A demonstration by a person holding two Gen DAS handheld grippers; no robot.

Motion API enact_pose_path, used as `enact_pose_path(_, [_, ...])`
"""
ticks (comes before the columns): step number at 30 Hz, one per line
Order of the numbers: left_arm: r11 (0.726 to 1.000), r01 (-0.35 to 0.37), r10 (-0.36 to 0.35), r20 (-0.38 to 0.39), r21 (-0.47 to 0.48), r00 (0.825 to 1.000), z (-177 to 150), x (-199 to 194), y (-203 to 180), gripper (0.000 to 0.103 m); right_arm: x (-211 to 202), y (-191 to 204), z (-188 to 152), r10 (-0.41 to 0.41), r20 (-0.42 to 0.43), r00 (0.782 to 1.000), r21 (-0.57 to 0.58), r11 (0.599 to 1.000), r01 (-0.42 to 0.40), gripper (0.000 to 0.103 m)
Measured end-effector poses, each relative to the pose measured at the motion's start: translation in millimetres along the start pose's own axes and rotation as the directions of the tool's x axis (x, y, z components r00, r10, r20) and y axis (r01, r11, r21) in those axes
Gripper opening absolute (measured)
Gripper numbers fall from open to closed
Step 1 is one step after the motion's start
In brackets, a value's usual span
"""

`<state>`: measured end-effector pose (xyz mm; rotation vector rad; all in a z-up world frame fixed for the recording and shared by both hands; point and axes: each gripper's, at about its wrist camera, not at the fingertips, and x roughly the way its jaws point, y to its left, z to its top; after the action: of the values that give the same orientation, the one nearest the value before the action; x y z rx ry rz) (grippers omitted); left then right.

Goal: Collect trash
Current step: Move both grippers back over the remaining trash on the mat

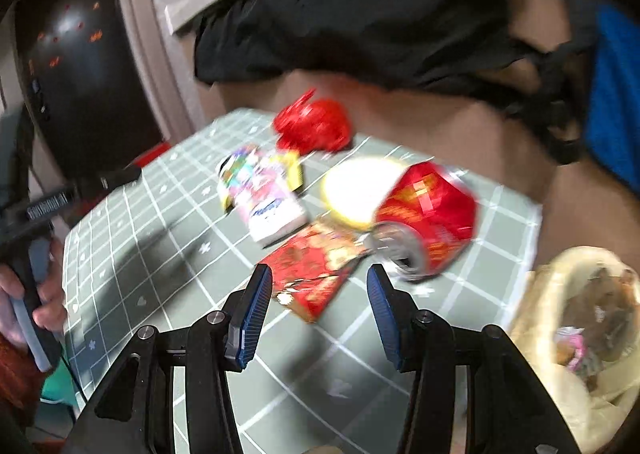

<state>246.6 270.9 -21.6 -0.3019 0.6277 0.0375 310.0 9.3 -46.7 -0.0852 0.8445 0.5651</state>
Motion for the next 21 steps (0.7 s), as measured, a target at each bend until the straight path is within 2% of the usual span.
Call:
enact_pose_path(7, [0.996, -0.092, 0.091, 0.058, 0.019, 0.994, 27.5, -32.1, 38.1, 0.053, 44.1, -1.8, 5.4, -0.090, -0.054, 0.994, 0.062, 0.994, 0.093, 0.047])
enact_pose_path(12, [0.991, -0.133, 0.131, 0.093, 0.013, 0.987, 42.6, -39.4, 59.4, 0.053, 65.7, -6.2, 8.6, -0.140, -0.098, 0.985, 0.114, 0.982, 0.151, 0.047])
enact_pose_path(15, [0.991, -0.132, 0.131, 0.092, 0.003, 0.987, 46.0, -32.8, 63.8, 0.053, 70.3, -2.0, 12.2, -0.143, -0.103, 0.984, 0.102, 0.983, 0.154, 0.047])
enact_pose_path(21, [0.997, -0.081, 0.081, 0.029, 0.006, 0.996, 41.9, -5.6, 52.1, 0.053, 81.6, 7.7, 22.5, -0.131, -0.136, 0.982, 0.077, 0.987, 0.143, 0.051])
